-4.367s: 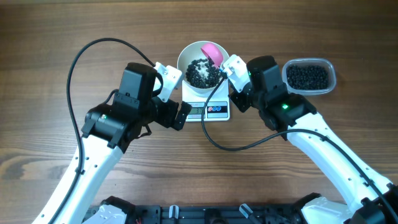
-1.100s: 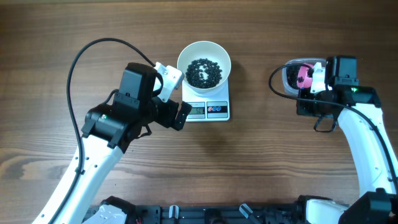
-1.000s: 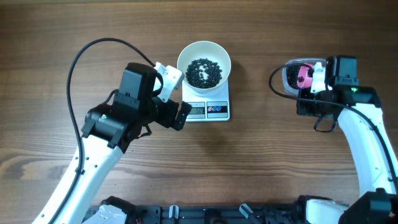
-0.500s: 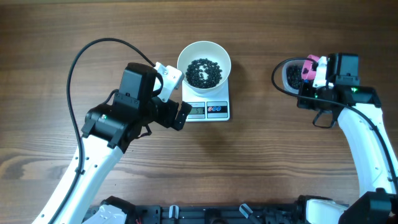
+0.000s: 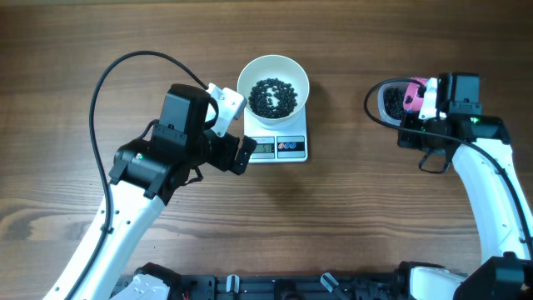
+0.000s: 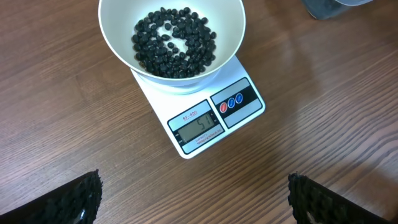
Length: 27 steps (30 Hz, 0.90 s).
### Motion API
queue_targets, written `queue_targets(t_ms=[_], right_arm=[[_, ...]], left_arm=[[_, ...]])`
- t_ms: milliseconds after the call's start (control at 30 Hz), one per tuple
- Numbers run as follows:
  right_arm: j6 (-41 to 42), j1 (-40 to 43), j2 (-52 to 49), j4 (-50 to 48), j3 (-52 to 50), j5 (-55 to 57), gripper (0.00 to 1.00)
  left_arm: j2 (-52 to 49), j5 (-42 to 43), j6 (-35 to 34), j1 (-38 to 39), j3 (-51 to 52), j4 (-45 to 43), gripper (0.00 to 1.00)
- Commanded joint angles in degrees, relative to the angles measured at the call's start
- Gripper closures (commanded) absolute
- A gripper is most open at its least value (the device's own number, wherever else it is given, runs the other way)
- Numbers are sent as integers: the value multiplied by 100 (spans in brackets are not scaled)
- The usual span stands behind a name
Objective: Scoop item into bowl and weigh 150g on scale
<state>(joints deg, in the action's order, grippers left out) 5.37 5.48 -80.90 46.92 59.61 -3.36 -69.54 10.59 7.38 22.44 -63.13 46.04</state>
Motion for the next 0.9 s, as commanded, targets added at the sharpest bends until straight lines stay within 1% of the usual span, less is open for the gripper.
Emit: queue_targets(t_ms=[0, 200, 233, 367, 400, 867], right_arm=[[39, 22, 90, 247, 92, 94, 96], [-90, 22, 90, 387, 92, 76, 95], [-90, 22, 90, 367, 92, 76, 92], [-85, 22, 90, 313, 92, 76, 89], [-85, 22, 90, 306, 92, 76, 85], [-81, 22, 90, 304, 92, 76, 86]], left_arm=[[-24, 92, -33, 22, -127, -11, 0], [-24, 92, -33, 22, -127, -11, 0], [-24, 92, -33, 22, -127, -11, 0], [-24, 92, -33, 22, -127, -11, 0], [-24, 92, -33, 22, -127, -11, 0], [-24, 92, -33, 22, -127, -11, 0]])
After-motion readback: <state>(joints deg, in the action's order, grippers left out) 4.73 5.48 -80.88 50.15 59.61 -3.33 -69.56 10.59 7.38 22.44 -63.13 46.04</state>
